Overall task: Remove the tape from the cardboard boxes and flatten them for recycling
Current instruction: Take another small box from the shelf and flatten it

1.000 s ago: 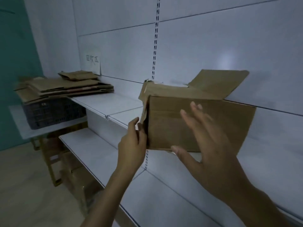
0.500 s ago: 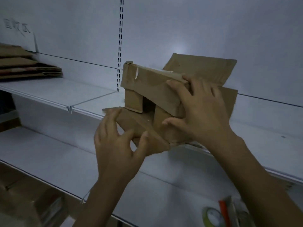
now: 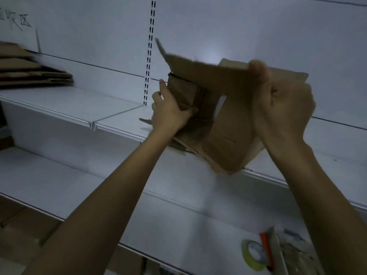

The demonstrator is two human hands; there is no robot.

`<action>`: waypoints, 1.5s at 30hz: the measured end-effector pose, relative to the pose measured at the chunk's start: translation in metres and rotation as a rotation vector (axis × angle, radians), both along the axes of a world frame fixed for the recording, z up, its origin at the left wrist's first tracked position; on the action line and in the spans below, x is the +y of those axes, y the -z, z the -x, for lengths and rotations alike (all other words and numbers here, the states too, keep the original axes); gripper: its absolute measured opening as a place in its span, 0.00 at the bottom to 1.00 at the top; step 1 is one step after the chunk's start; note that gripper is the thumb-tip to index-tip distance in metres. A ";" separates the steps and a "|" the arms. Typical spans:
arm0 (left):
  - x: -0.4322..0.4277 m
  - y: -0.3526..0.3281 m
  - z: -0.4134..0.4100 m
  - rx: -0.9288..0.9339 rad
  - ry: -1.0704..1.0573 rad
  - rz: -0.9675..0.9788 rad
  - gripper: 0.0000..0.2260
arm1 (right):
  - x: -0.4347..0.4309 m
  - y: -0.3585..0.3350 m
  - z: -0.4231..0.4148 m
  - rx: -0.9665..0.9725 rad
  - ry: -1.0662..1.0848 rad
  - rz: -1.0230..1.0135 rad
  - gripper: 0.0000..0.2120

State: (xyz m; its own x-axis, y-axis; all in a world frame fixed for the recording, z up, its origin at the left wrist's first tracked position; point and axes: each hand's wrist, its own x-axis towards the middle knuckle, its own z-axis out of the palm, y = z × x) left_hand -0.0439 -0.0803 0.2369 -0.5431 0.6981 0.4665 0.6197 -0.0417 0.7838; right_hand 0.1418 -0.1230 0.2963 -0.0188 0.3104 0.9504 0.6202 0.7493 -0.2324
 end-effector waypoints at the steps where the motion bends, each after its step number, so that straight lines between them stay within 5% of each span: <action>1: 0.007 -0.004 0.001 0.002 -0.022 0.044 0.55 | 0.003 -0.006 0.001 0.065 -0.034 0.051 0.28; 4: 0.021 -0.012 -0.003 0.086 -0.078 0.107 0.51 | 0.015 -0.011 0.001 0.182 -0.153 0.114 0.27; 8: 0.015 -0.012 0.008 0.289 -0.201 -0.039 0.21 | 0.026 -0.006 -0.014 0.211 -0.159 0.064 0.26; 10: 0.009 -0.005 0.014 0.320 -0.128 -0.071 0.26 | 0.032 -0.005 -0.025 0.272 -0.222 0.104 0.25; 14: 0.001 -0.010 -0.006 0.226 -0.068 -0.037 0.58 | 0.043 -0.007 -0.037 0.484 -0.360 0.255 0.26; 17: 0.007 -0.024 -0.020 0.259 -0.143 -0.111 0.64 | 0.046 -0.005 -0.047 0.589 -0.441 0.311 0.25; 21: 0.017 -0.027 -0.028 0.243 -0.176 -0.161 0.55 | 0.048 0.002 -0.053 0.615 -0.472 0.315 0.25; 26: 0.007 -0.017 -0.019 0.364 0.109 -0.007 0.52 | 0.047 0.003 -0.065 0.577 -0.391 0.201 0.25; 30: -0.028 -0.018 -0.013 0.442 0.308 0.058 0.49 | 0.038 0.017 -0.070 0.414 -0.264 0.118 0.15; 32: -0.049 -0.018 -0.018 0.455 0.365 0.075 0.46 | 0.037 0.027 -0.077 0.386 -0.242 0.116 0.30; 34: -0.067 -0.018 -0.029 0.507 0.413 0.136 0.38 | 0.043 0.044 -0.092 0.459 -0.292 0.132 0.38; 38: -0.092 -0.021 -0.082 0.549 0.471 0.150 0.11 | 0.047 0.078 -0.115 0.647 -0.271 0.398 0.29; 42: -0.099 -0.019 -0.140 0.566 0.542 0.192 0.29 | 0.045 0.073 -0.157 0.675 -0.161 0.454 0.40; 45: -0.101 -0.016 -0.161 0.556 0.557 0.177 0.32 | 0.039 0.072 -0.191 0.597 -0.194 0.518 0.28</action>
State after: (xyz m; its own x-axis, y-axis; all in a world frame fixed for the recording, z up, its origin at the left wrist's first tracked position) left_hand 0.1172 -0.1816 0.2525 0.1856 0.8869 0.4230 0.8458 -0.3634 0.3906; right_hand 0.3331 -0.0836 0.2245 0.3469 0.7570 0.5537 0.1517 0.5373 -0.8296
